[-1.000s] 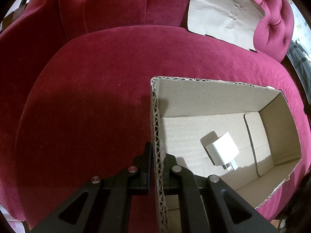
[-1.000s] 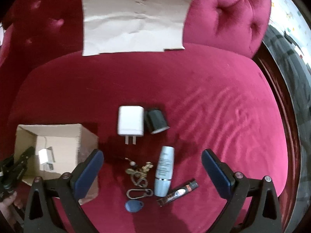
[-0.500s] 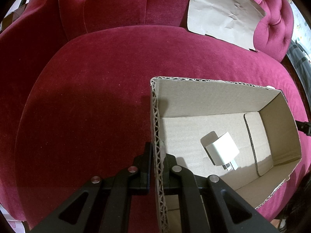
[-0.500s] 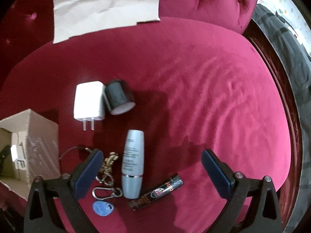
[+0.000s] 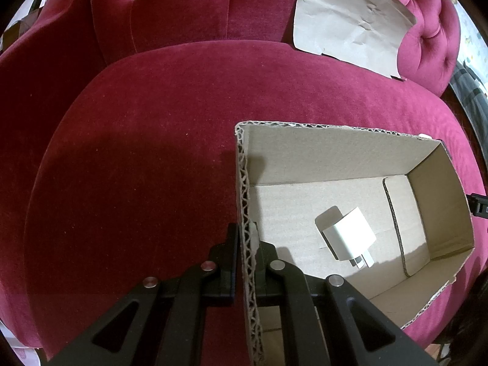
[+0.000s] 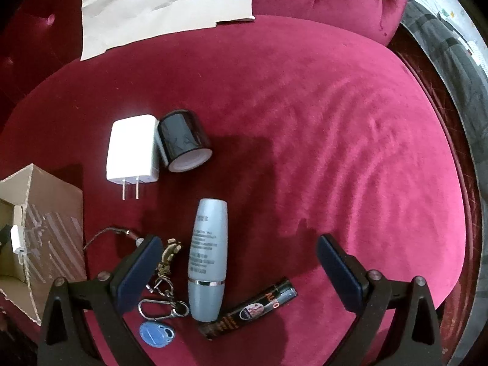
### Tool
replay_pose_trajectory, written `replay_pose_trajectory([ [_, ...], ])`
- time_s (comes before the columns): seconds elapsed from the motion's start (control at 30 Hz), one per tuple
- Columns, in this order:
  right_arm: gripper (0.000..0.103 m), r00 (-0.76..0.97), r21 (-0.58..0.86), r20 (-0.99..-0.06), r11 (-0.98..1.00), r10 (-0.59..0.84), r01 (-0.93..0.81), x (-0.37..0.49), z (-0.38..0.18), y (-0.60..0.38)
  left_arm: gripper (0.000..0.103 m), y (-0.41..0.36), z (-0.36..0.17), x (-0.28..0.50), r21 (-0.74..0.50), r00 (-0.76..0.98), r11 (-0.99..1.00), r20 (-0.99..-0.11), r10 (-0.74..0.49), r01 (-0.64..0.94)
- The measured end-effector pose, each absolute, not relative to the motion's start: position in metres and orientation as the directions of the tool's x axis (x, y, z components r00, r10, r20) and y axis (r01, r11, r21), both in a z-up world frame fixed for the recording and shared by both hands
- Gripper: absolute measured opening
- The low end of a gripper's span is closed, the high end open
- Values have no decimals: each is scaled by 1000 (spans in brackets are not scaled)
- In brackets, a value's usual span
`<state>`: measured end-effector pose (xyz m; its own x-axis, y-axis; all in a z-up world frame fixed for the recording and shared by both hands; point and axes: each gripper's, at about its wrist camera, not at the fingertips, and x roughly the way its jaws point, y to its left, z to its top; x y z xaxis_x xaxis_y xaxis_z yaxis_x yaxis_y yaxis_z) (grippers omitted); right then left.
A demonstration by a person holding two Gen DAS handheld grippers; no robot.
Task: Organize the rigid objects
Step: 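Move the right gripper back to the light-blue bottle and grasp it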
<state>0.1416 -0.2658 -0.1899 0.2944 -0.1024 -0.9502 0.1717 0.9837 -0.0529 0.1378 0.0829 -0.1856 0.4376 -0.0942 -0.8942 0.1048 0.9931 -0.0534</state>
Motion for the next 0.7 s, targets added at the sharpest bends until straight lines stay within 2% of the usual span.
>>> replay_pose_trajectory([
  [0.07,94,298,-53,-949,984,-103,172,141,-189,-265,6,83,-186,137,-52,439,993,-894,-93,105],
  [0.13,80,292,-41,-952,985,-90,170,140,-188,-265,6,82,-186,137,-50,439,993,-894,-91,104],
  [0.17,77,283,-32,-956,985,-79,168,141,-190,-265,6,82,-186,137,-50,439,993,-894,-92,104],
  [0.27,49,277,-29,-959,989,-68,143,141,-192,-260,6,82,-186,137,-50,439,993,-894,-91,105],
  [0.3,30,278,-24,-958,990,-62,136,141,-192,-258,6,82,-186,137,-49,439,993,-894,-91,105],
  [0.33,26,277,-19,-959,992,-53,126,142,-193,-254,6,82,-186,137,-49,439,993,-894,-91,104],
  [0.7,26,296,-34,-953,993,-67,115,135,-187,-240,6,82,-186,136,-48,440,993,-894,-90,105],
])
